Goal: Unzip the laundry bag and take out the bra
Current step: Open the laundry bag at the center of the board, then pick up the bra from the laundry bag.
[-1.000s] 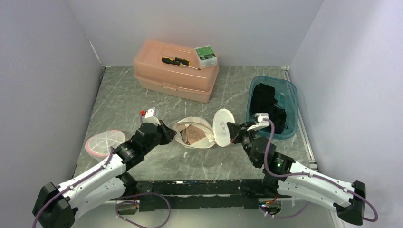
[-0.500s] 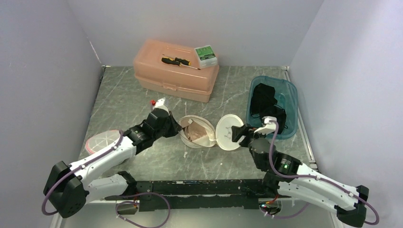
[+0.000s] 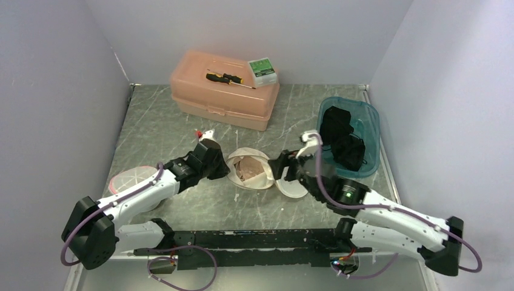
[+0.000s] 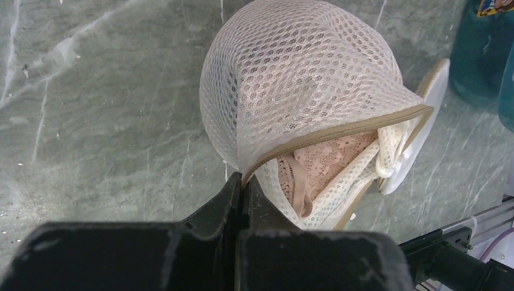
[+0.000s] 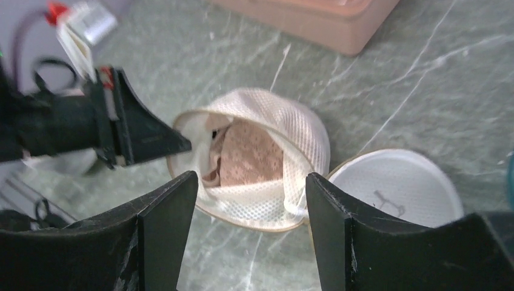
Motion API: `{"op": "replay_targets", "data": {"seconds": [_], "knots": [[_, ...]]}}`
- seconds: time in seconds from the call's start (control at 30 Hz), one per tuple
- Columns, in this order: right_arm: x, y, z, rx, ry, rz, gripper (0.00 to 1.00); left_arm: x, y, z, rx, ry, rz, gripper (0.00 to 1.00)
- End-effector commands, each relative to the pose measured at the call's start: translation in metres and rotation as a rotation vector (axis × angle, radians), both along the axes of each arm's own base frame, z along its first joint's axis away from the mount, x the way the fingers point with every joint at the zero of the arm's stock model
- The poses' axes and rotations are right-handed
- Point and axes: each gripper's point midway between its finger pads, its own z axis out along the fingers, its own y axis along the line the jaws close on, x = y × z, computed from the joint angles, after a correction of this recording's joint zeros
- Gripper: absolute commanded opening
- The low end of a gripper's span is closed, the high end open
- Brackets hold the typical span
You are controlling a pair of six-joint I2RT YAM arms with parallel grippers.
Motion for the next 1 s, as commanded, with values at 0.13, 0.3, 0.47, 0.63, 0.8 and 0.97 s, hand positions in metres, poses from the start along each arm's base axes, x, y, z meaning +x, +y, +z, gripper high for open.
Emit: {"op": "replay_targets", "data": {"seconds": [0.13, 0.3, 0.47, 0.63, 0.8, 0.97], "knots": [[0.006, 0.06, -0.055, -0.063, 0.109, 0.213, 0.65, 0.007, 0.006, 0.011, 0.064, -0.001, 0.02, 0.07], [0.005, 0.093, -0.065, -0.097, 0.107, 0.348, 0.59, 0.011, 0.012, 0.012, 0.12, -0.002, 0.028, 0.08], [0.011, 0.115, -0.079, -0.146, 0.131, 0.399, 0.6, 0.007, 0.015, 0.007, 0.126, 0.005, 0.025, 0.04], [0.025, 0.132, -0.097, -0.201, 0.15, 0.391, 0.65, 0.003, 0.022, 0.002, 0.141, 0.006, 0.029, 0.03], [0.042, 0.145, -0.112, -0.246, 0.161, 0.356, 0.71, -0.002, 0.018, 0.002, 0.125, 0.014, -0.005, 0.03], [0.054, 0.147, -0.13, -0.305, 0.183, 0.304, 0.73, -0.009, 0.023, 0.001, 0.114, 0.012, -0.005, 0.03]]}}
